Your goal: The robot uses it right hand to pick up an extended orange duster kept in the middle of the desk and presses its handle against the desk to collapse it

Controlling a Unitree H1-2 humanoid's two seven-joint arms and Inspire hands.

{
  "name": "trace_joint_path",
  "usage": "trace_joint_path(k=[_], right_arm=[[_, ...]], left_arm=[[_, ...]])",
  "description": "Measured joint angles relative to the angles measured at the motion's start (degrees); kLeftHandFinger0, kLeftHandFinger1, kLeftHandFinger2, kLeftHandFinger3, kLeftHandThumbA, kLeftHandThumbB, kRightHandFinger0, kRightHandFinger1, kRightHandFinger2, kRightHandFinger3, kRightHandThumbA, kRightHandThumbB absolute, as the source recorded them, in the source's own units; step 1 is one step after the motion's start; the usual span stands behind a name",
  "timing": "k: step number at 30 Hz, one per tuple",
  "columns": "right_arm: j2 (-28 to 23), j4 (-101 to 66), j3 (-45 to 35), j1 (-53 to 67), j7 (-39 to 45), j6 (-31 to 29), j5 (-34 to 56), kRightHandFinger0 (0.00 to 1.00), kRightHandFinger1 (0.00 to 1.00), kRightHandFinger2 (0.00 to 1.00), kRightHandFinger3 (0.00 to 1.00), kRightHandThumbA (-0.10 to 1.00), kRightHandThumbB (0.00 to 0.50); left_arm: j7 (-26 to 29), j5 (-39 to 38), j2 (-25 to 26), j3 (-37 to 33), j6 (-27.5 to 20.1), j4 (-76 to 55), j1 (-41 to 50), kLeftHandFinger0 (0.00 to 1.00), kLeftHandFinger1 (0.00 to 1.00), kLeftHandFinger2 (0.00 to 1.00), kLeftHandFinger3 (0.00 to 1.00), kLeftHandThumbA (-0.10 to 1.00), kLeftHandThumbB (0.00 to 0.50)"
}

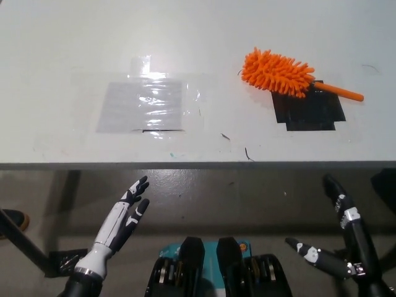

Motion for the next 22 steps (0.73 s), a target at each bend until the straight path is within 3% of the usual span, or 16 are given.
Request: trace_joint_path(k=[3, 4, 9, 13, 15, 22], right_arm=[[-0.2, 2.0, -0.3, -0.5, -0.4, -0.3, 1.4, 1.00, 1.00, 1.00, 1.00, 1.00, 0.078], [-0.2, 2.5, -0.3, -0.6, -0.5, -0.4, 1.8, 1.00, 1.00, 1.00, 1.00, 1.00, 0.124], [-0.3, 4.5, -0.3, -0.7, -1.0, -0.7, 2.4, 1.00, 1.00, 1.00, 1.00, 1.00, 0.166], [-0.3, 5.5, -0.2, -0.7, -1.4, -0.9, 2.4, 1.00, 1.00, 1.00, 1.00, 1.00, 0.173], [-0.3, 5.6, -0.2, -0.7, -1.4, -1.0, 2.4, 1.00, 1.00, 1.00, 1.00, 1.00, 0.228], [-0.6, 7.4, 1.0, -0.8, -1.3, -1.3, 3.7, 1.00, 1.00, 1.00, 1.00, 1.00, 0.228]], left_arm=[[0.0, -0.1, 0.0, -0.1, 0.0, -0.7, 0.2, 1.00, 1.00, 1.00, 1.00, 1.00, 0.500], [0.1, -0.1, 0.0, -0.2, 0.0, -0.8, 0.4, 1.00, 1.00, 1.00, 1.00, 1.00, 0.500], [0.2, 0.0, 0.0, -0.5, 0.0, -1.9, 1.7, 1.00, 1.00, 1.00, 1.00, 1.00, 0.500], [0.2, 0.0, 0.1, -0.5, -0.1, -2.1, 2.1, 1.00, 1.00, 1.00, 1.00, 1.00, 0.500], [0.2, 0.0, 0.1, -0.5, -0.1, -2.1, 2.1, 1.00, 1.00, 1.00, 1.00, 1.00, 0.500], [0.2, 0.0, 0.1, -0.5, -0.1, -2.8, 2.6, 1.00, 1.00, 1.00, 1.00, 1.00, 0.500]])
